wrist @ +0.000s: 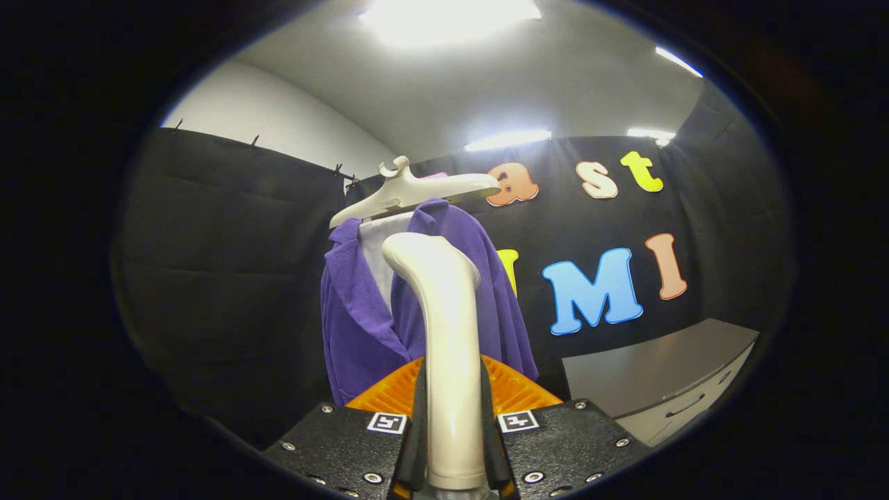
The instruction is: Iron the clothes twice with a garment steamer, once on the left side and once on the right side.
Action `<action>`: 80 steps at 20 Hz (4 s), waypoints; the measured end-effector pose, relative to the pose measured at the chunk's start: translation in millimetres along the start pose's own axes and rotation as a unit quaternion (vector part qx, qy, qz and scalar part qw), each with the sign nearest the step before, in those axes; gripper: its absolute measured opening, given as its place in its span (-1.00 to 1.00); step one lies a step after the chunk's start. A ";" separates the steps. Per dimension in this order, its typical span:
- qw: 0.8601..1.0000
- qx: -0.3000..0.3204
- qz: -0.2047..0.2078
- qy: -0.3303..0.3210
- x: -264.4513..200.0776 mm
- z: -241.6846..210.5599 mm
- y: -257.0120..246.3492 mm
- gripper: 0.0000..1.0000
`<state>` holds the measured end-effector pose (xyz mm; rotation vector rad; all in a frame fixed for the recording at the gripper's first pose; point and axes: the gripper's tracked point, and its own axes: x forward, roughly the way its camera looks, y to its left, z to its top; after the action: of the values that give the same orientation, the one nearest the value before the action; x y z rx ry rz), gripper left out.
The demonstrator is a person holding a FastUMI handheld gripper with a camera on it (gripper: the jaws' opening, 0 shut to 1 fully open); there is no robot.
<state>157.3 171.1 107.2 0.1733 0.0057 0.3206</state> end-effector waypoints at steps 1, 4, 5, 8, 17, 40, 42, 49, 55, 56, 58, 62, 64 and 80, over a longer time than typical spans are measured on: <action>1.000 -0.004 0.001 -0.002 7.9 1.1 2.4 -0.33; 1.000 -0.014 0.001 -0.005 35.1 1.7 8.9 -0.33; 1.000 -0.017 -0.001 -0.007 44.7 3.2 8.9 -0.33; 0.999 -0.027 -0.010 -0.017 69.6 8.0 10.8 -0.34; 0.992 -0.105 -0.046 -0.056 83.5 -12.3 5.4 -0.33; 0.991 -0.114 -0.050 0.051 27.5 -145.8 -4.0 -0.33; 0.991 -0.114 -0.049 0.057 24.1 -155.8 -4.5 -0.33; 0.988 -0.113 -0.048 0.088 10.6 -198.3 -6.4 -0.33; 0.989 -0.114 -0.035 0.084 -7.8 -206.3 6.9 -0.33; 0.990 -0.115 -0.031 0.081 -12.0 -205.6 11.3 -0.34; 0.990 -0.115 -0.023 0.077 -19.4 -204.9 19.1 -0.33; 0.994 -0.105 -0.008 0.044 -24.7 -179.6 38.6 -0.34; 0.994 -0.104 0.000 0.021 -23.5 -157.4 50.4 -0.34; 0.992 -0.099 0.033 -0.076 62.0 -24.6 122.4 -0.33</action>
<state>177.1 309.0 105.2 0.0006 -0.1822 0.3711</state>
